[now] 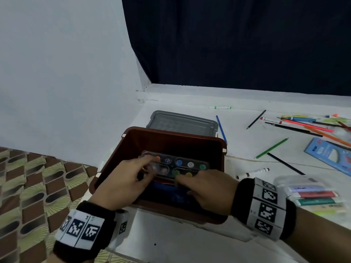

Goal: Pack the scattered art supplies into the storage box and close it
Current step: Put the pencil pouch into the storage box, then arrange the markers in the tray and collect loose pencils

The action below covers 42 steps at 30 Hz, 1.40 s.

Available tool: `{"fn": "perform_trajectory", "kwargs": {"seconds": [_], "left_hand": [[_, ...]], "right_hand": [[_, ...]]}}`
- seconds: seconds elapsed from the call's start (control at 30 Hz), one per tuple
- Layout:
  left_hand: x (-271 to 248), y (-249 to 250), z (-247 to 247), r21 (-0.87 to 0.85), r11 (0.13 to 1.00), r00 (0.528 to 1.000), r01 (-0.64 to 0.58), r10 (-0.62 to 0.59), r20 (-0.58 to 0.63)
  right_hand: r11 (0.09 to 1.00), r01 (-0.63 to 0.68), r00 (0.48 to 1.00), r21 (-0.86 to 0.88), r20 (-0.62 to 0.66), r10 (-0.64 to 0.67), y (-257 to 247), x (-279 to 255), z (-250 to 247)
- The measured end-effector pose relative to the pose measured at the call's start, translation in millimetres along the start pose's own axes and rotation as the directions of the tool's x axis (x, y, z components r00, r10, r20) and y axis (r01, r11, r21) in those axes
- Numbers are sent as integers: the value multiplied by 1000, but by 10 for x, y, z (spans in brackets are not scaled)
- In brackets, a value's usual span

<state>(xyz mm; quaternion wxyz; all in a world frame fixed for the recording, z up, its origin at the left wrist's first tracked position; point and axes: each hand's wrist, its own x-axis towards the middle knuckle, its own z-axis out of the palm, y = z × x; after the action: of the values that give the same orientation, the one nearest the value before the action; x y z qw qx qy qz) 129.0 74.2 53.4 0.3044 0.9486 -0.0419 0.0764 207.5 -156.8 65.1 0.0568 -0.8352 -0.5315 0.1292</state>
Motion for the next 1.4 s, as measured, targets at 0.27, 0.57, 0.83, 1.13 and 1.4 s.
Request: {"fn": "perform_trajectory", "kwargs": {"seconds": [0.27,0.57,0.83,1.13,1.4], "left_hand": [[-5,76,-33,41,998,998,-41,43,-46],[-42,184,-30,-11,1000,998,25,-25,58],[1,928,402,-224,959,964,-171,115,-240],[156,1976,1083,-371,893,931,-253,120,-345],[461,1953,2054,-85,995,996,55,-60,-59]], "right_hand": [[988,-110,991,110,84,101,52,134,-38],[984,26,944,175,-328,34,56,-137,5],[958,70,782,278,-612,120,280,-956,-98],[917,-122,725,380,-597,344,971,-2318,-36],[878,-362,770,314,-429,472,1978,-3427,156]]}}
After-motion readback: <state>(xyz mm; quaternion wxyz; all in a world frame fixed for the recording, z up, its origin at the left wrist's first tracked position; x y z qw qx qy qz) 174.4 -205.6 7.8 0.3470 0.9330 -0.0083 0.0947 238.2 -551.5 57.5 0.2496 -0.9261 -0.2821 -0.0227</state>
